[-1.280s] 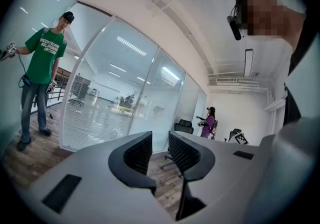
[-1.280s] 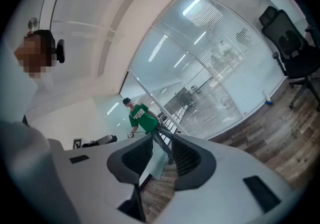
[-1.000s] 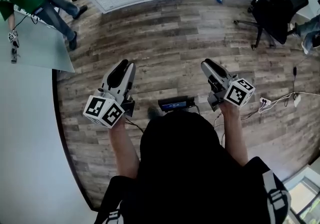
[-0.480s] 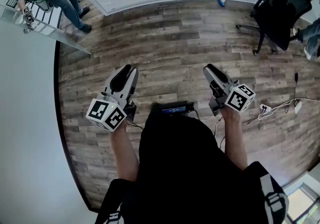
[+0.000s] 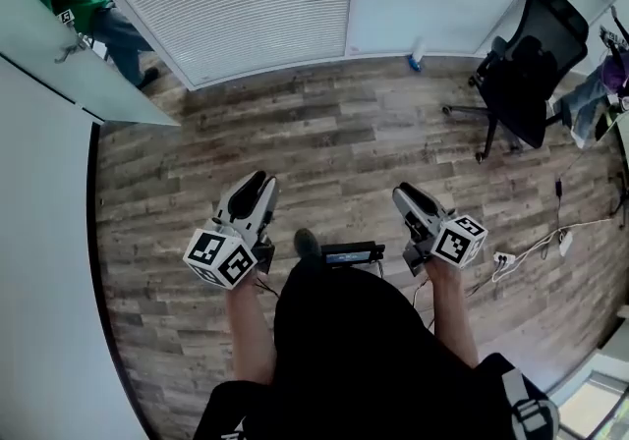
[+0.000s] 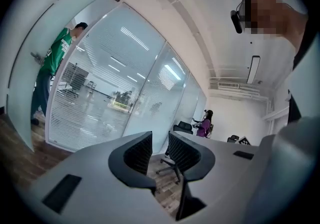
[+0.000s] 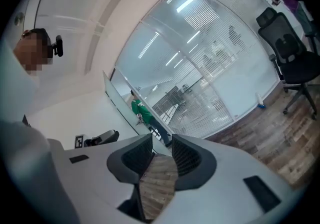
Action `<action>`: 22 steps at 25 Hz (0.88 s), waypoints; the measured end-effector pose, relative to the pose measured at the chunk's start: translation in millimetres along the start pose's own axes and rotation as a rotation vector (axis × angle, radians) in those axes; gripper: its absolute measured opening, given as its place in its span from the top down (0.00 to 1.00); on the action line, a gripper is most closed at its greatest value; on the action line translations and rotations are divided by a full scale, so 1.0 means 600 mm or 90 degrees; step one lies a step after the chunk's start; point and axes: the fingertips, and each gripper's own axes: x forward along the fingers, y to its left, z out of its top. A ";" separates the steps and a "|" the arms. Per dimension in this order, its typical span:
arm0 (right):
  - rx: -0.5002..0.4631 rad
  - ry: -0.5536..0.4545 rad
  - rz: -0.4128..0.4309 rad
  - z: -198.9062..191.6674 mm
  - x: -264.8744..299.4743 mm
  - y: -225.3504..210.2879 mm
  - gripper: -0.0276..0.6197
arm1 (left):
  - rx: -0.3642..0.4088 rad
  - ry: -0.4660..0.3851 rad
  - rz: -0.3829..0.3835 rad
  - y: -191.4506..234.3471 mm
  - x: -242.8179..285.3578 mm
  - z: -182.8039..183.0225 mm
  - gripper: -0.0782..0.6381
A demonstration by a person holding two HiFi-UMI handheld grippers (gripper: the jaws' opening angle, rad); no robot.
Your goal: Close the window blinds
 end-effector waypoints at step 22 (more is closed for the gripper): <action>-0.030 0.044 0.009 0.150 0.319 -0.070 0.76 | -0.040 -0.009 0.037 0.270 0.168 0.104 0.73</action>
